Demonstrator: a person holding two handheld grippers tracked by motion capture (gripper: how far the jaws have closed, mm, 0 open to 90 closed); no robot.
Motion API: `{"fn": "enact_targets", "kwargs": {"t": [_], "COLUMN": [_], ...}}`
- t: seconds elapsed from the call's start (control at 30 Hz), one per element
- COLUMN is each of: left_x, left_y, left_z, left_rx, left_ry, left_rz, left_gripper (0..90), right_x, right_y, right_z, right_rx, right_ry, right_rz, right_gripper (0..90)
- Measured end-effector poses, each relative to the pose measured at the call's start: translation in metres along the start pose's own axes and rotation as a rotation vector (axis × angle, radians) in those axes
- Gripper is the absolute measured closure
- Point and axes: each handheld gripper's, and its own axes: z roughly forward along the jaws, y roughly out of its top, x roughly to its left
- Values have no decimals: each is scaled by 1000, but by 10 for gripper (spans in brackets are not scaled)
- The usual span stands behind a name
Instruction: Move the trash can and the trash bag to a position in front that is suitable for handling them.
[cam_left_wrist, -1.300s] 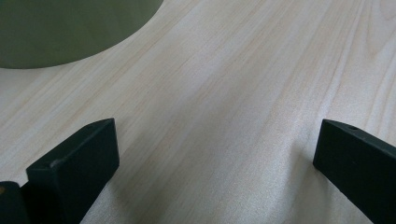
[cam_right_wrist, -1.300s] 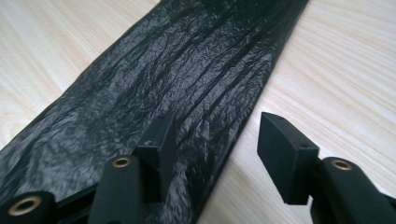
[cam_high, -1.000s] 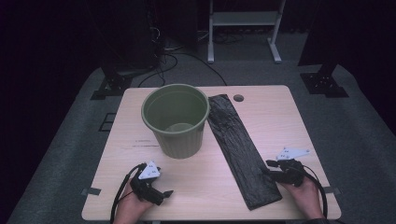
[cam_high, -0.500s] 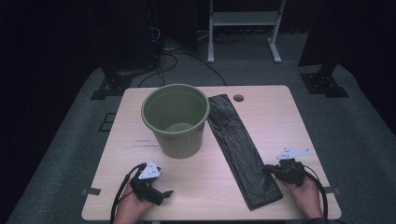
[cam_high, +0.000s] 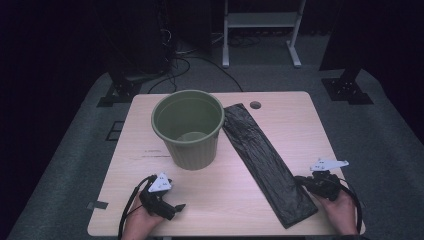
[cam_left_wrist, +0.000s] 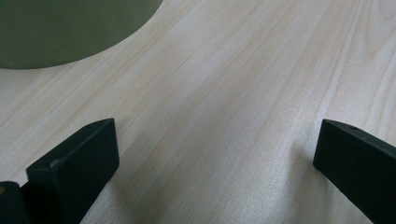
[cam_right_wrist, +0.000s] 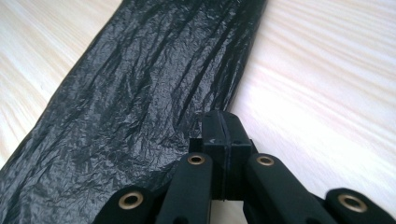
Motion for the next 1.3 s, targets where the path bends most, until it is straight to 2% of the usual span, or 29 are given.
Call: {"fn": "enact_targets", "kwargs": {"t": [0.27,0.47,0.6,0.63,0.67,0.7,0.73,0.77,0.9,0.93,0.97,1.17,1.2,1.23,1.3], "left_x": [0,0,0,0,0,0,0,0,0,0,0,0,0,0,0], "left_y": [0,0,0,0,0,0,0,0,0,0,0,0,0,0,0], "left_z": [0,0,0,0,0,0,0,0,0,0,0,0,0,0,0], "left_rx": [0,0,0,0,0,0,0,0,0,0,0,0,0,0,0], "left_ry": [1,1,0,0,1,1,1,1,1,1,1,1,1,1,1], "left_rz": [0,0,0,0,0,0,0,0,0,0,0,0,0,-1,0], "left_gripper": [0,0,0,0,0,0,0,0,0,0,0,0,0,0,0], "right_x": [-9,-13,-12,-12,-11,-8,-8,-4,4,4,9,17,20,20,21], "right_y": [-16,-33,-30,-30,-28,-21,-21,-15,-1,-1,7,21,28,28,34], "right_z": [-15,-31,-37,-37,-37,-32,-32,-27,-15,-15,-8,5,13,13,25], "right_rx": [-14,-14,-53,-53,-60,-61,-61,-57,-37,-37,-30,-28,-34,-34,-29], "right_ry": [-6,-31,-42,-42,-46,-37,-37,-16,-12,-12,-12,-7,-12,-12,-3], "right_rz": [37,53,60,60,50,43,43,28,-4,-4,-14,-35,-46,-46,-33], "right_gripper": [900,893,681,681,636,553,553,494,350,350,287,216,198,198,179]}}
